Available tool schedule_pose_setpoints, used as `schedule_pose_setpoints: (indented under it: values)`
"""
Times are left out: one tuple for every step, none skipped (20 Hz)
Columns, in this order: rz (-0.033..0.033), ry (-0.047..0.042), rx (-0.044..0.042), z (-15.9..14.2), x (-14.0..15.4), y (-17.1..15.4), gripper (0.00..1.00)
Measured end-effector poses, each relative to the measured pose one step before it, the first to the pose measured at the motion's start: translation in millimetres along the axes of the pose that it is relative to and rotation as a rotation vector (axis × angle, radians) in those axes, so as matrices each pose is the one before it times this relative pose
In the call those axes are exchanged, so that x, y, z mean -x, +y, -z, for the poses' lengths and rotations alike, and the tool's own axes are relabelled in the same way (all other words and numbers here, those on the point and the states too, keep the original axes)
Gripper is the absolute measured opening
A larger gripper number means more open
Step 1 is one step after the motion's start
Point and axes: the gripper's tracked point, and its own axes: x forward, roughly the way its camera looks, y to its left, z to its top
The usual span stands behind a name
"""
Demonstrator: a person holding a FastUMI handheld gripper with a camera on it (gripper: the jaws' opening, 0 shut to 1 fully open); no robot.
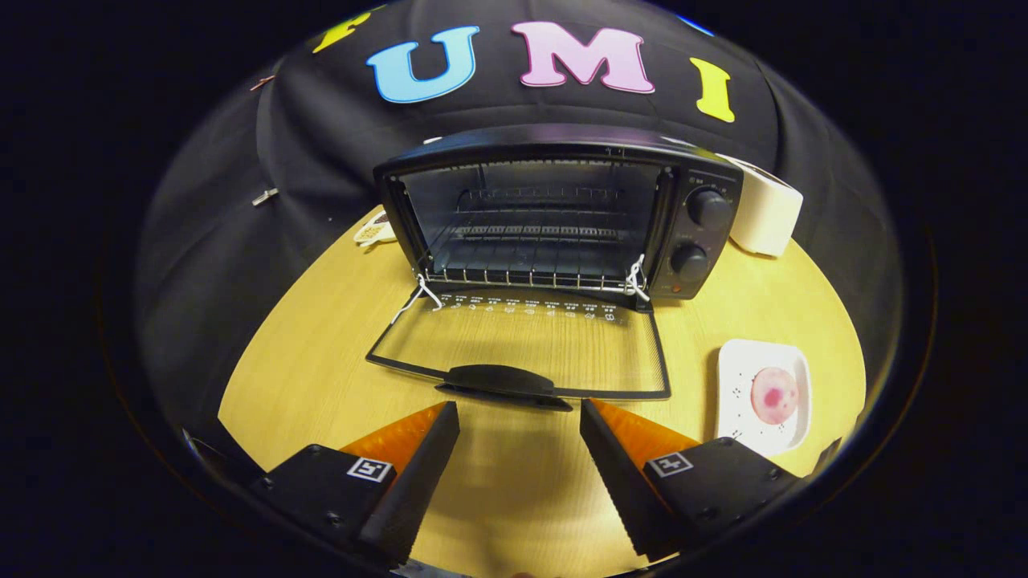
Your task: Open the toaster oven, put the food inside, and close the toaster oven door.
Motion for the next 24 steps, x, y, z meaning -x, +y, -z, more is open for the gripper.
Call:
schedule_pose_setpoints:
  values:
    - [-0.00264,-0.01763,0.00219,-6.51,9.39,-9.14,0.99]
    - [0.00372,-0.01908,-0.00035,-8.3,8.42,-11.66,0.99]
    - [0.00451,-0.01231,-0.00551,-7.14,9.26,-13.81,0.99]
    - [0.00736,-0.00991,-0.00921,-6.52,7.37,-15.08,0.99]
    - [0.01172,-0.00657,-0.00987,-5.42,5.58,-16.69,0.99]
    - [0.01595,-0.00606,-0.00756,-5.83,5.56,-19.77,0.99]
    - [0.02202,-0.00578,-0.00871,-4.4,4.16,-21.77,0.99]
    - [0.0224,-0.00476,-0.01018,-4.42,3.76,-21.18,0.99]
    - [0.02546,0.00115,-0.01268,-3.44,2.78,-23.87,0.99]
    - [0.02798,0.00485,-0.01352,-1.3,1.62,-22.28,0.99]
    - [0.02653,0.0132,-0.01733,1.84,-1.58,-21.0,0.99]
    - [0.02122,0.01521,-0.02089,1.11,-3.03,-19.72,0.99]
    - [0.01642,0.01973,-0.01873,2.06,-2.04,-17.61,0.99]
    - [0.01504,0.01845,-0.01562,1.74,-3.3,-16.67,0.99]
    - [0.01167,0.02337,-0.01086,2.56,-3.2,-15.64,0.99]
    - [0.01208,0.01991,-0.00887,2.57,-3.96,-14.62,1.0]
    - [0.00962,0.01801,-0.01103,4.11,-4.97,-14.73,0.99]
    - [0.00095,0.01885,-0.00965,3.0,-4.19,-8.51,1.0]
    - [-0.00529,0.02841,-0.00874,7.19,-5.23,-7.23,0.99]
    - [-0.00784,0.03413,-0.00479,9.03,-5.53,-4.53,0.99]
    - [-0.01038,0.03737,-0.00082,8.69,-6.49,-3.47,0.99]
    - [-0.01164,0.03764,0.00053,9.56,-6.79,-1.51,0.99]
    - [-0.01465,0.0324,0.0048,8.31,-7.36,-0.61,0.99]
    - [-0.01242,0.03371,0.01144,5.23,-7.54,-0.63,0.99]
